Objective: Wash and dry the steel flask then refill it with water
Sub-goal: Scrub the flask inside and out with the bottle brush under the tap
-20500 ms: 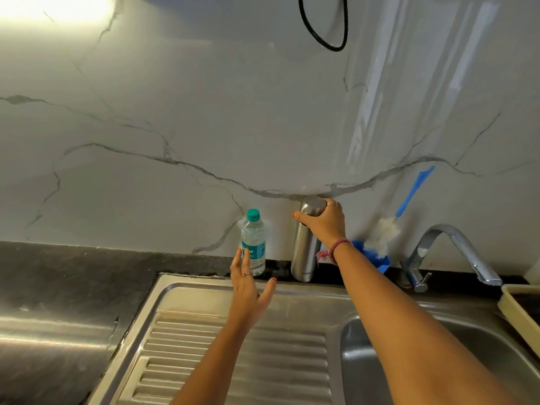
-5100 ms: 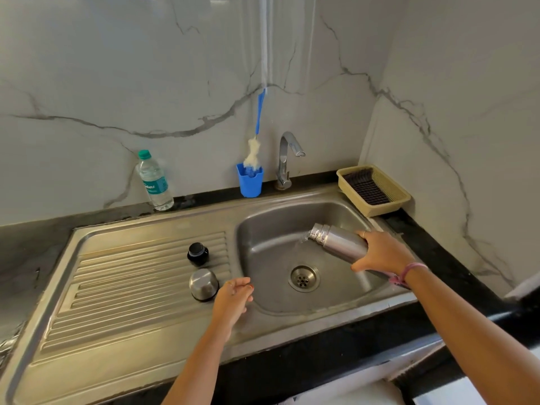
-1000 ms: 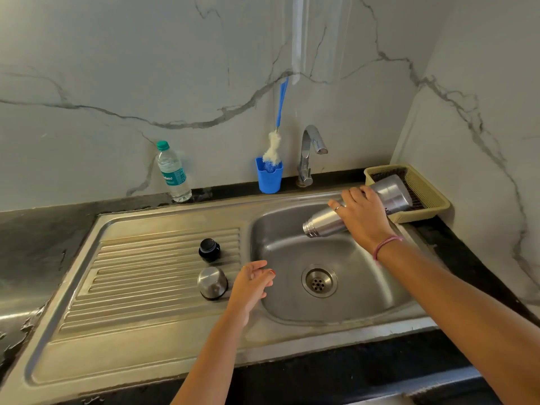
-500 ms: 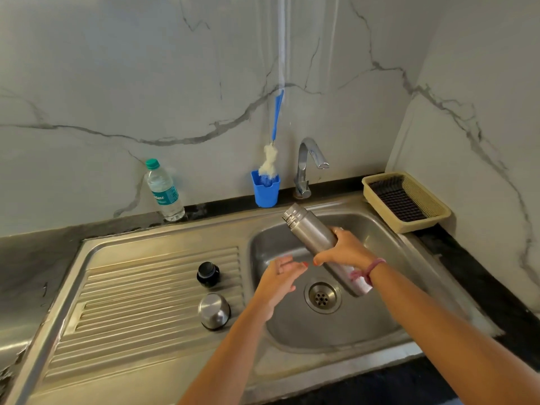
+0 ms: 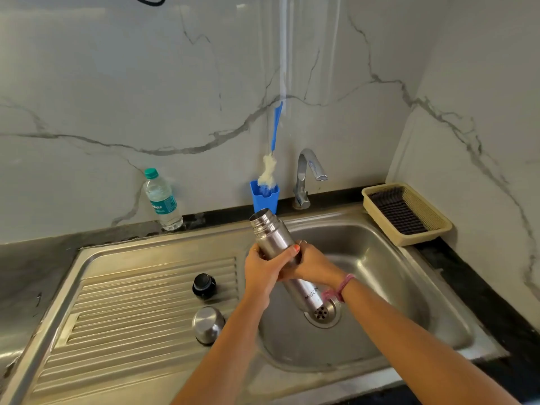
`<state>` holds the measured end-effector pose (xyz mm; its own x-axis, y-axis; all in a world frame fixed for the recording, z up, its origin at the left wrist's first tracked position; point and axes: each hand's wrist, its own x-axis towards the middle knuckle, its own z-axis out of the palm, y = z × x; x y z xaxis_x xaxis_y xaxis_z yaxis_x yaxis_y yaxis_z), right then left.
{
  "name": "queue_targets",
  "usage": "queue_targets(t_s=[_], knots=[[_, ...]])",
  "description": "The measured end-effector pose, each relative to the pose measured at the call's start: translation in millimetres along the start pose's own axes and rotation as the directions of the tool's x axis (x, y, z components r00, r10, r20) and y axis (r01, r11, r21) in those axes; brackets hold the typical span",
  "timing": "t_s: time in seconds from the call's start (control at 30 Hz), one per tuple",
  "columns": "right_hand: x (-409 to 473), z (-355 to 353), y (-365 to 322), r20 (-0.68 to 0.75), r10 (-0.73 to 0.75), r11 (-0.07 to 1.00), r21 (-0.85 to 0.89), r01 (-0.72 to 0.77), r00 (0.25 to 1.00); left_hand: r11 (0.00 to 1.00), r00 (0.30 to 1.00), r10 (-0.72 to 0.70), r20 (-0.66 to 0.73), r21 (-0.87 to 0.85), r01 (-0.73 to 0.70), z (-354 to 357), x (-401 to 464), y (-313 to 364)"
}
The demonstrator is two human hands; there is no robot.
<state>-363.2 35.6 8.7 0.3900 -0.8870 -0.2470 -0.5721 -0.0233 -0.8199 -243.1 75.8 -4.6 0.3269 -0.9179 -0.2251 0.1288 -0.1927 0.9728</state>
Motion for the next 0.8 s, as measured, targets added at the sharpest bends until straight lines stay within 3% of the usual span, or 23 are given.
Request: queue_targets(t_s=[0.13,0.23,0.4,0.6,0.67,0.8], knots=[[5,-32,-19,0.18,-0.049,0.963,-0.254,0.094,0.983,0.996,0.996,0.076,-0.056,0.044,-0.073,-4,4,5],[8,-67,-39,0.209,-0.139,0.913,-0.352,0.207,0.968,0.993,0.987,0.118,-0.11,0.016,-0.117,-9,7,8],[29,-124,-73,-0.021,-0.336,0.842,-0.455,0.29,0.942,0.994,0.981,0.066,-0.182,-0.075,-0.081,-13,15,3],[94,-161,-105,-0.377,-0.576,0.804,-0.424,0.417,0.725,0.996,0.975,0.07,-0.213,-0.04,-0.08,-12,19,0],[112,-169,-118,-0.393,-0.616,0.768,-0.495,0.407,0.683,0.996,0.972,0.072,-0.223,-0.029,-0.081,-12,22,-1],[146,-179,-132,-0.281,-0.651,0.682,-0.626,0.379,0.706,0.997,0.97,0.077,-0.229,0.011,-0.077,-16,29,-4]])
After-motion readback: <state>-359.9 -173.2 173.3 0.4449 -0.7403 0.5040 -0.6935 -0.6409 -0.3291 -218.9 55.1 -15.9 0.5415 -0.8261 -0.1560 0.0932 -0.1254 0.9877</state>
